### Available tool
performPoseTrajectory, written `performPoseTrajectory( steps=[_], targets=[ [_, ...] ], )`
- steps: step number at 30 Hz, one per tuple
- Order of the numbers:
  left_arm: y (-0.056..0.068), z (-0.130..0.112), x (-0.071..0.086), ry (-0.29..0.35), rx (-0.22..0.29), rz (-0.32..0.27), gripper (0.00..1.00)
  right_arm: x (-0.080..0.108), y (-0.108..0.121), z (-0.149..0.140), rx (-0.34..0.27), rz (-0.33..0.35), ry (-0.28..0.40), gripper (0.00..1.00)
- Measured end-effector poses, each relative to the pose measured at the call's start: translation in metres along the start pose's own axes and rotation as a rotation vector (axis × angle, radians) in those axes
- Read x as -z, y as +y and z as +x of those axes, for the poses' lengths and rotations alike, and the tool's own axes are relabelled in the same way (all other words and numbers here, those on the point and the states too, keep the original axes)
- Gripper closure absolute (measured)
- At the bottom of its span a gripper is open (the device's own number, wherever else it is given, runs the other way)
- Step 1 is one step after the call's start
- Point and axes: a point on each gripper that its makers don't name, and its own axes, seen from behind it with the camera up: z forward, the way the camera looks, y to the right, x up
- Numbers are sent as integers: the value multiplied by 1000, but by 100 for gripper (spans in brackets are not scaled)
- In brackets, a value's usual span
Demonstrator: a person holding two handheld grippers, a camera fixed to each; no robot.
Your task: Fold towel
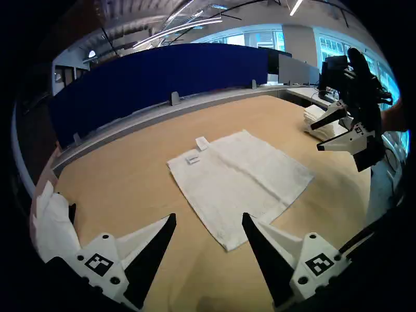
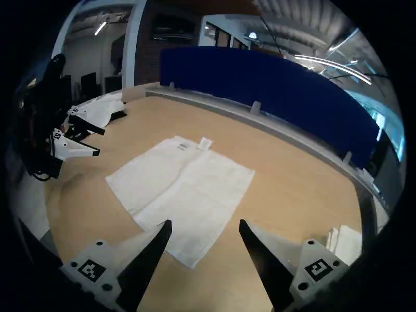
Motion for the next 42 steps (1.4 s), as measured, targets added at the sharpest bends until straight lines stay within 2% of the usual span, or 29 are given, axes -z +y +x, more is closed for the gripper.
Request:
performPoseTrajectory(
  steps=[11,21,29,36,42],
  targets=[
    [12,-34,-18,-87,7,-47,6,-17,-12,-38,-2,33,-83,0],
    [20,-55,-34,-164,30,-76,6,-26,-15,-67,-19,43,-147,1],
    [28,-64,-40,-197,20,-97,7,-30,-18,-85,-22,59,-182,4],
    [34,-68,-40,-213,26,-111,11,-30,-22,-94,-12,83,-199,9],
    [36,-73,-44,-229,22,-105,22,-31,-23,-99,-10,103,-208,24]
  ],
)
